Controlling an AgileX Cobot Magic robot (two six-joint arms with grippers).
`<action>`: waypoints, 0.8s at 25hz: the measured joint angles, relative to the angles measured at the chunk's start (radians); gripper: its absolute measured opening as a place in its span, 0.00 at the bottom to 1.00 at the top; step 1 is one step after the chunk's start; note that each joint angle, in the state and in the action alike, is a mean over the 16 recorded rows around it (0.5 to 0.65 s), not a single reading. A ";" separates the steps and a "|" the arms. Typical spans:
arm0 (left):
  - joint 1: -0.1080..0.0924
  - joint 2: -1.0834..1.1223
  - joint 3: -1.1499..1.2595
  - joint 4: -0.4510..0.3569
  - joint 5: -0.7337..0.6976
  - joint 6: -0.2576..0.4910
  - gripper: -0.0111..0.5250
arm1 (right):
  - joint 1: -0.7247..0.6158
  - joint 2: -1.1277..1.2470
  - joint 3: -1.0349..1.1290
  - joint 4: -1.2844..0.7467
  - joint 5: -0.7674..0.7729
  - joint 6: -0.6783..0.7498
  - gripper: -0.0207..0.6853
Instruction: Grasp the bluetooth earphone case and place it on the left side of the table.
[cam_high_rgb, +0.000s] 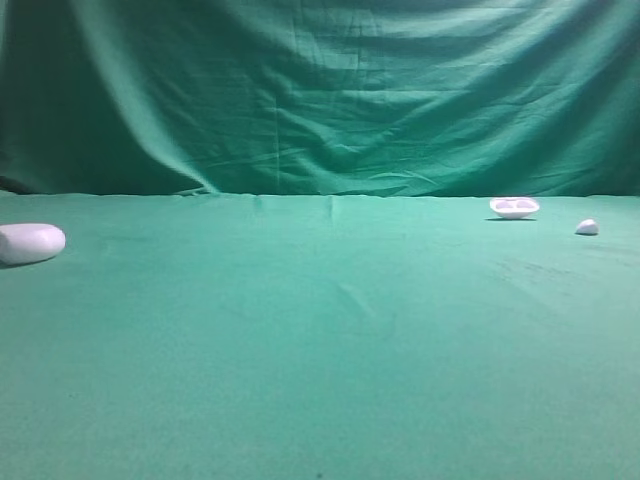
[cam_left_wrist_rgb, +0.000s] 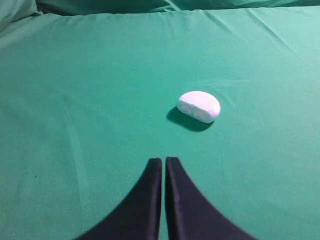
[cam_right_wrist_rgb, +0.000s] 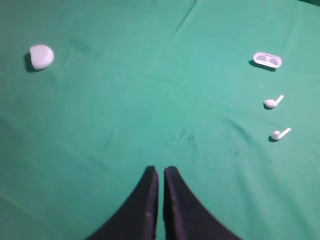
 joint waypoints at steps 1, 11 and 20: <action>0.000 0.000 0.000 0.000 0.000 0.000 0.02 | 0.000 -0.038 0.030 0.006 -0.014 0.003 0.03; 0.000 0.000 0.000 0.000 0.000 0.000 0.02 | 0.000 -0.277 0.200 0.053 -0.069 0.010 0.03; 0.000 0.000 0.000 0.000 0.000 0.000 0.02 | -0.020 -0.320 0.249 0.069 -0.081 -0.041 0.03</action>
